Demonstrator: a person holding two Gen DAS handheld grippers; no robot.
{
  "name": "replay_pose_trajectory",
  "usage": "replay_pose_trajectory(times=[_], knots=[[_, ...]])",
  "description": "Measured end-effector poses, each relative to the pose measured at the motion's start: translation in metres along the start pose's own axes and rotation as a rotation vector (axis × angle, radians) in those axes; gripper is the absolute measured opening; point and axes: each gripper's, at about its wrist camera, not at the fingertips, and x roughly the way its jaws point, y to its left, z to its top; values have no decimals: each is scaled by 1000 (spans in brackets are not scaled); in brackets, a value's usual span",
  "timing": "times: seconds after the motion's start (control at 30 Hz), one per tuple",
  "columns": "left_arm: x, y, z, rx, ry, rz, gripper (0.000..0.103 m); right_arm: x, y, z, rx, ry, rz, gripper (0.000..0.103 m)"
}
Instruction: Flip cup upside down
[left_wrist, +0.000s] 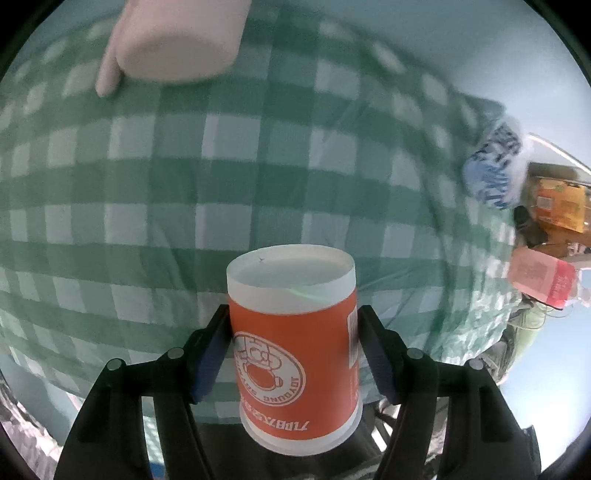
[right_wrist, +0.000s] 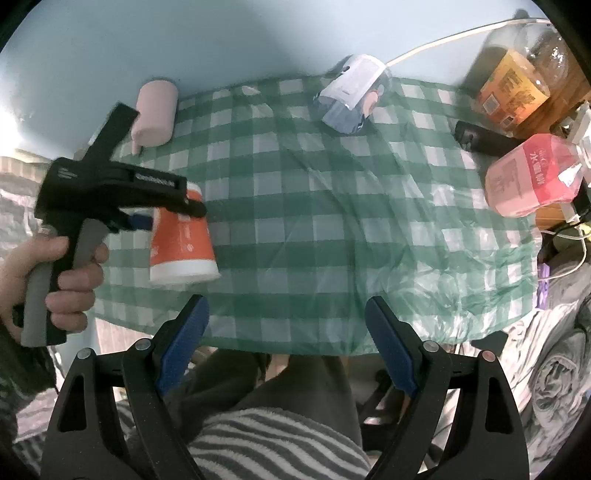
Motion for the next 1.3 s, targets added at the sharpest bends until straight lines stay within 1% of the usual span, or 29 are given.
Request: replay_pose_trajectory(times=[0.1, 0.23, 0.3, 0.33, 0.37, 0.47, 0.57, 0.6, 0.7, 0.77, 0.83, 0.9, 0.97, 1.0, 1.07, 1.1, 1.17, 1.23, 1.3], knots=[[-23, -6, -5, 35, -99, 22, 69, 3, 2, -1, -5, 8, 6, 87], [-41, -7, -12, 65, -192, 71, 69, 5, 5, -2, -15, 12, 15, 87], [-48, -7, -18, 80, -273, 81, 70, 5, 8, -2, -25, 13, 17, 87], [-52, -6, -22, 87, -329, 98, 70, 5, 8, -3, -28, 13, 18, 87], [-53, -6, -23, 93, -355, 113, 70, 5, 9, -3, -30, 14, 18, 87], [-49, -3, -21, 106, -382, 131, 70, 7, 9, -4, -33, 22, 17, 87], [-53, -2, -24, 118, -450, 124, 69, 8, 10, -5, -38, 27, 12, 87], [-54, -1, -24, 117, -461, 124, 69, 9, 9, -5, -38, 29, 11, 87], [-47, 6, -22, 94, -440, 110, 69, 11, 7, -7, -32, 40, 10, 87], [-40, 6, -25, 104, -440, 101, 69, 11, 6, -8, -33, 43, 6, 87], [-35, -1, -32, 137, -446, 132, 70, 12, 5, -8, -32, 48, 3, 87], [-30, -10, -37, 176, -433, 166, 70, 13, 5, -9, -32, 53, 3, 87], [-27, -13, -41, 189, -428, 183, 70, 14, 4, -10, -30, 60, 5, 87], [-26, -14, -42, 192, -421, 174, 71, 15, 5, -10, -30, 62, 6, 87], [-27, -14, -44, 198, -410, 158, 78, 15, 6, -10, -31, 63, 9, 87], [-29, -15, -46, 202, -420, 159, 79, 15, 6, -10, -33, 62, 10, 87], [-34, -15, -50, 207, -441, 169, 84, 15, 7, -10, -35, 59, 13, 87], [-39, -16, -55, 212, -447, 157, 84, 15, 9, -9, -38, 56, 16, 87], [-44, -18, -60, 229, -458, 163, 84, 14, 10, -8, -40, 52, 18, 87]])
